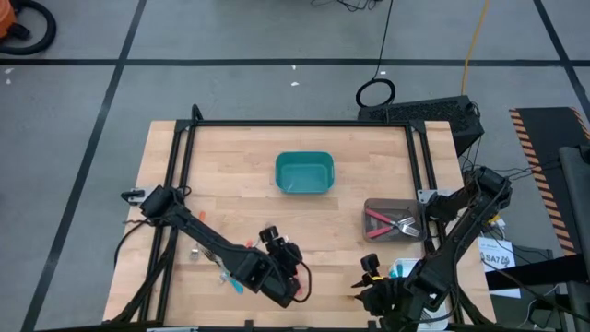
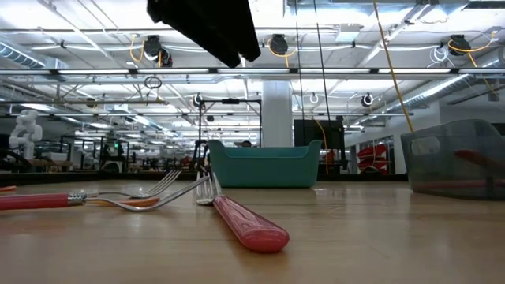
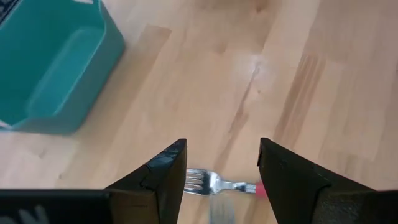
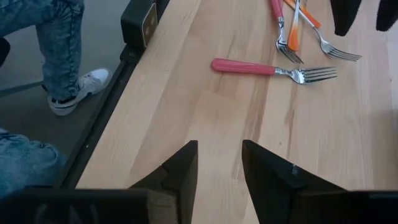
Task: Sort silverware by color (type)
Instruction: Put the pink fork into the black bin
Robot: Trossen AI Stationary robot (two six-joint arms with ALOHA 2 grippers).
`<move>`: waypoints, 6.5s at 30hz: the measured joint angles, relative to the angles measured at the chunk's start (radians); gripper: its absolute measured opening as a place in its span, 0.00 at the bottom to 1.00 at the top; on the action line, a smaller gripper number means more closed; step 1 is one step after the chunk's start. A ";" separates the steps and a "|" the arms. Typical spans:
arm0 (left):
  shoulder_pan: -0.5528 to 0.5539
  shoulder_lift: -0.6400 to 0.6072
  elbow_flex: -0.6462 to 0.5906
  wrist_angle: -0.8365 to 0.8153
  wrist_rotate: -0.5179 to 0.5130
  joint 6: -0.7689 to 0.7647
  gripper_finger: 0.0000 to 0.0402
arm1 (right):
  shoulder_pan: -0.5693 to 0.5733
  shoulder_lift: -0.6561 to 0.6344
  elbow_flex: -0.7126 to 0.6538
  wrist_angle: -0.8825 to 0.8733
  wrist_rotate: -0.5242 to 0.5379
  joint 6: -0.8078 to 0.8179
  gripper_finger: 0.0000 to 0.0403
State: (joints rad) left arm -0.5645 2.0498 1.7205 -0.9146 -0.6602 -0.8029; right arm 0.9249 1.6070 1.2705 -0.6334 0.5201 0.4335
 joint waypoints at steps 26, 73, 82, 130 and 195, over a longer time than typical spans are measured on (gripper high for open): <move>-0.170 0.032 0.000 -0.386 0.353 -0.020 0.49 | -0.002 0.000 -0.001 -0.007 0.004 -0.011 0.29; -0.051 0.031 -0.017 0.017 0.058 0.310 0.56 | -0.021 0.000 -0.001 -0.006 0.029 -0.019 0.29; -0.050 0.031 -0.017 0.113 0.058 0.380 0.61 | -0.020 0.000 -0.001 -0.006 0.029 0.000 0.29; 0.065 0.209 -0.011 0.119 0.345 0.928 0.53 | -0.020 0.000 -0.001 -0.003 0.028 0.024 0.29; 0.214 0.279 0.101 0.188 0.312 0.706 0.40 | 0.023 0.000 -0.001 -0.105 -0.078 0.078 0.29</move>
State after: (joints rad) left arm -0.3507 2.3291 1.8214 -0.7267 -0.3481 -0.0970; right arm 0.9478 1.6066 1.2697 -0.7385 0.4421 0.5119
